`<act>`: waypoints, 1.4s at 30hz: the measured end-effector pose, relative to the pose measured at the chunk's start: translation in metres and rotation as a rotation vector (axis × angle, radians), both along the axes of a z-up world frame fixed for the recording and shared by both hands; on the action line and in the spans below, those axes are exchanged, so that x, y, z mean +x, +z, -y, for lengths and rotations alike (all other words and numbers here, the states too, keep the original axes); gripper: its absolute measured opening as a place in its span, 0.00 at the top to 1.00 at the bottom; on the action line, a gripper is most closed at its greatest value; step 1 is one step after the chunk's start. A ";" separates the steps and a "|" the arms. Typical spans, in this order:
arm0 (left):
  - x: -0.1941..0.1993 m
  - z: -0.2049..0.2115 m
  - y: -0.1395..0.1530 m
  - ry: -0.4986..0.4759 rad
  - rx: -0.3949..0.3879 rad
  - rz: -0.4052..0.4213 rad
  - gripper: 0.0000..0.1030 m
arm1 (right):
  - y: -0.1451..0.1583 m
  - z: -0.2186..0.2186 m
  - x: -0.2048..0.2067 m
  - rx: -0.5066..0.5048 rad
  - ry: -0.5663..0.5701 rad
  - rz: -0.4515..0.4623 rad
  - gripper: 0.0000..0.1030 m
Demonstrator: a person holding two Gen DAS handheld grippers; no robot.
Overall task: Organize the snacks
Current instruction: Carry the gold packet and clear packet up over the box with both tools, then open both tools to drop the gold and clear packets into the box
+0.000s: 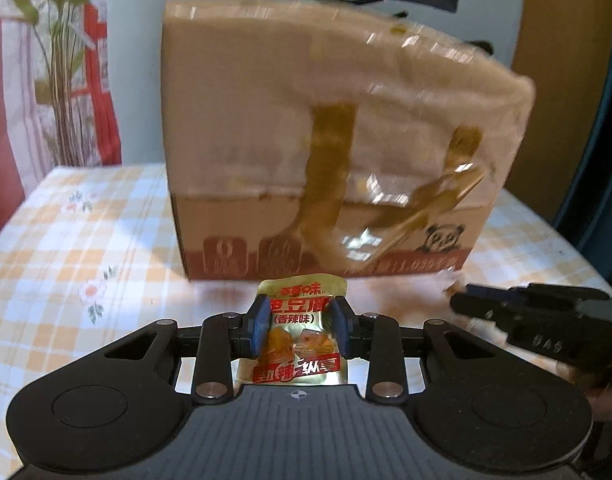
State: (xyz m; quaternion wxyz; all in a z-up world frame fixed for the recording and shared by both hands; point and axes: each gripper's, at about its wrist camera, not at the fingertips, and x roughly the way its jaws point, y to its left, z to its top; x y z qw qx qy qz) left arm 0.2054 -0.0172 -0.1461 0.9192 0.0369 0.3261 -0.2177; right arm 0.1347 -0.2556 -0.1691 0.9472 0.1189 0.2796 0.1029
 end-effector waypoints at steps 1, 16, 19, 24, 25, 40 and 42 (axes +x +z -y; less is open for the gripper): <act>-0.003 0.000 0.006 -0.004 -0.006 0.016 0.66 | 0.003 -0.002 -0.002 -0.010 0.004 0.009 0.81; -0.004 0.014 0.117 -0.067 -0.121 0.314 0.65 | 0.123 -0.012 -0.011 -0.065 0.139 0.305 0.81; 0.021 0.030 0.135 -0.079 -0.116 0.362 0.65 | 0.149 -0.011 0.010 -0.073 0.138 0.340 0.81; 0.070 0.063 0.147 -0.082 -0.120 0.351 0.65 | 0.173 -0.007 0.059 -0.139 0.104 0.323 0.81; 0.080 0.069 0.146 -0.086 -0.113 0.337 0.67 | 0.176 -0.006 0.072 -0.148 0.098 0.305 0.81; 0.103 0.080 0.135 0.005 0.020 0.253 0.14 | 0.165 0.012 0.114 -0.236 0.030 0.072 0.38; 0.098 0.070 0.142 0.036 0.011 0.258 0.13 | 0.171 0.015 0.108 -0.218 0.007 0.069 0.34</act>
